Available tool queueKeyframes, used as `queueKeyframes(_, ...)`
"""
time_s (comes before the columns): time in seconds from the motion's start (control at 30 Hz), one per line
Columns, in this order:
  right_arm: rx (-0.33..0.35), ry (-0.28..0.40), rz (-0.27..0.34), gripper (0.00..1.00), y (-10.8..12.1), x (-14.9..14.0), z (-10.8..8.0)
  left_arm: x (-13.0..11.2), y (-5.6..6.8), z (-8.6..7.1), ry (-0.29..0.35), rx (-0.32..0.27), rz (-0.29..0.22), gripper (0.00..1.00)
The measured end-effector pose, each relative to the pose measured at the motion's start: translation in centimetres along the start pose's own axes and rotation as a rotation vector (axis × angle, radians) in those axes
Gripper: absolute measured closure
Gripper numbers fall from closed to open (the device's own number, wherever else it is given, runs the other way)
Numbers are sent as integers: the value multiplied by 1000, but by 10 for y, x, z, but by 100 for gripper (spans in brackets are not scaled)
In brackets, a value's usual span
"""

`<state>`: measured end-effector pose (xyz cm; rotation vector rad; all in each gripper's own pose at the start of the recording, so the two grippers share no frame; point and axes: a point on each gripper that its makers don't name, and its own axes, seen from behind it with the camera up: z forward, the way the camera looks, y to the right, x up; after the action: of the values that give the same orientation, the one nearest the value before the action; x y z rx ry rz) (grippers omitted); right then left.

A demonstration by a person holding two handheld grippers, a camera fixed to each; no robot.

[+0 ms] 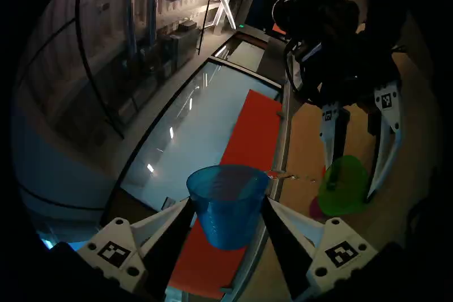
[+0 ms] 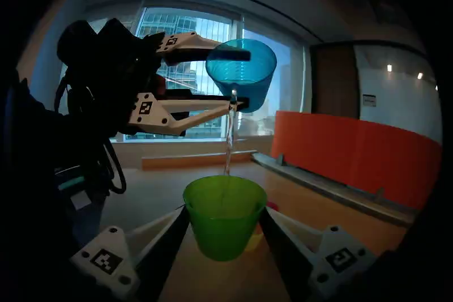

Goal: Pour water

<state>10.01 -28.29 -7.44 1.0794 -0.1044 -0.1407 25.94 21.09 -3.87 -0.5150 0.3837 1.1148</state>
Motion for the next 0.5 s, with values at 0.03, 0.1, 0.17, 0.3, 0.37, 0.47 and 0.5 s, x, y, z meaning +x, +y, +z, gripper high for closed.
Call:
queueKeyframes(0.03,0,0,0,12,0,0,0,0,0,0,1,0,3,18)
queueKeyframes(0.1,0,0,-1,12,0,0,0,1,-1,-1,4,1,8,18)
queueKeyframes(0.17,0,-2,0,12,0,0,1,1,-1,-1,6,2,12,18)
queueKeyframes(0.3,2,-1,-1,12,0,0,2,2,1,-1,14,-1,19,18)
queueKeyframes(0.37,4,-1,-2,12,0,0,2,2,3,-1,17,-4,21,18)
queueKeyframes(0.47,4,-1,-5,12,0,1,2,2,4,0,20,-5,25,18)
queueKeyframes(0.5,4,-1,-5,12,0,1,2,2,4,0,21,-5,26,18)
